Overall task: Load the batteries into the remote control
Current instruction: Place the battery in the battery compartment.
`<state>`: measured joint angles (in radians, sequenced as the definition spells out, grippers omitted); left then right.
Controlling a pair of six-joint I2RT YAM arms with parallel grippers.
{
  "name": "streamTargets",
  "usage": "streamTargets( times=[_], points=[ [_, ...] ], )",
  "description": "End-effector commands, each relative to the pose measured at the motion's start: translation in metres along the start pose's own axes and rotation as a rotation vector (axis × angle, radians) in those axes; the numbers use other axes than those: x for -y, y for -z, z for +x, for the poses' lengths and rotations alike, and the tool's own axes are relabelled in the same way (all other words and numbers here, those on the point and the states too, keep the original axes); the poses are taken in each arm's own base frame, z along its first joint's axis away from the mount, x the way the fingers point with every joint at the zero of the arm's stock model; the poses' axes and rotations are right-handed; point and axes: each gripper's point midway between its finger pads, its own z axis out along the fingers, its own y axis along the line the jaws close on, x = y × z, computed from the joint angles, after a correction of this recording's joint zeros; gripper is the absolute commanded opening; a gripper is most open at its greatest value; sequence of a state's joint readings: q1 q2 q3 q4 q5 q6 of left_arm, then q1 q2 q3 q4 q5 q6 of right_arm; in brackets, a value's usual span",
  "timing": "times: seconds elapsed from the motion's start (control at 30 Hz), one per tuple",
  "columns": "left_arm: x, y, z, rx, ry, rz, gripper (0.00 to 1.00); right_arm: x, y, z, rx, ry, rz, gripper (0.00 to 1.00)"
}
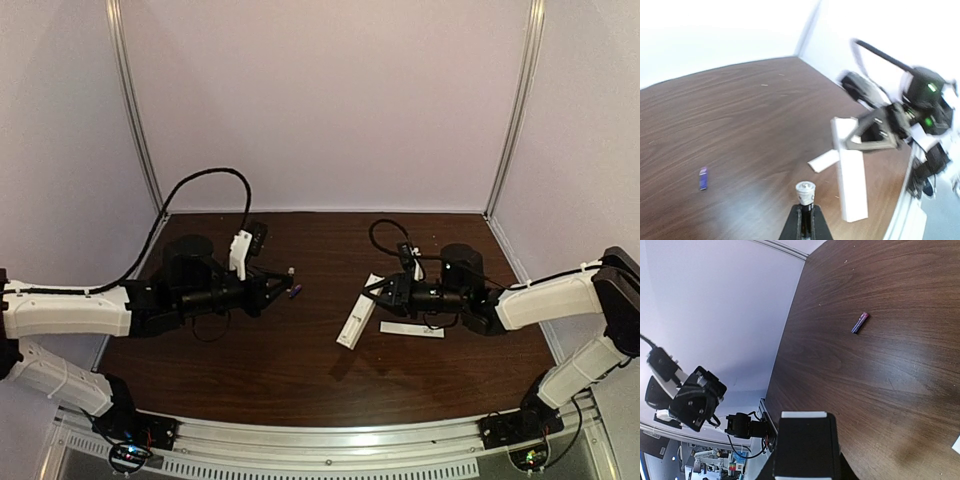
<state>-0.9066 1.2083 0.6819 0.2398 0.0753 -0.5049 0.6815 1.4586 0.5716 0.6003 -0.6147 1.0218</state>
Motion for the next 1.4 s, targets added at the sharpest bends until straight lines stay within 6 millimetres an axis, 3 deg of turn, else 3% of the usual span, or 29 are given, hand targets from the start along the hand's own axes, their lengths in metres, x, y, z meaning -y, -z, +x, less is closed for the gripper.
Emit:
streamTargets(
  times=[0.0, 0.23, 0.33, 0.8, 1.37],
  points=[
    [0.058, -0.012, -0.011, 0.11, -0.182, 0.175, 0.03, -0.005, -0.002, -0.004, 0.034, -0.022, 0.039, 0.0],
    [0.098, -0.056, 0.031, 0.007, -0.241, 0.277, 0.03, 0.001, -0.003, 0.005, 0.027, -0.082, 0.055, 0.0],
    [0.104, -0.065, 0.041, -0.006, -0.253, 0.291, 0.03, -0.004, -0.002, 0.007, 0.022, -0.089, 0.032, 0.0],
    [0.089, -0.087, 0.064, -0.078, -0.32, 0.224, 0.04, -0.017, 0.003, 0.009, 0.008, -0.087, -0.016, 0.0],
    [0.072, -0.086, 0.084, -0.163, -0.319, 0.157, 0.08, -0.023, 0.005, 0.004, 0.022, -0.073, -0.022, 0.0]
  ],
)
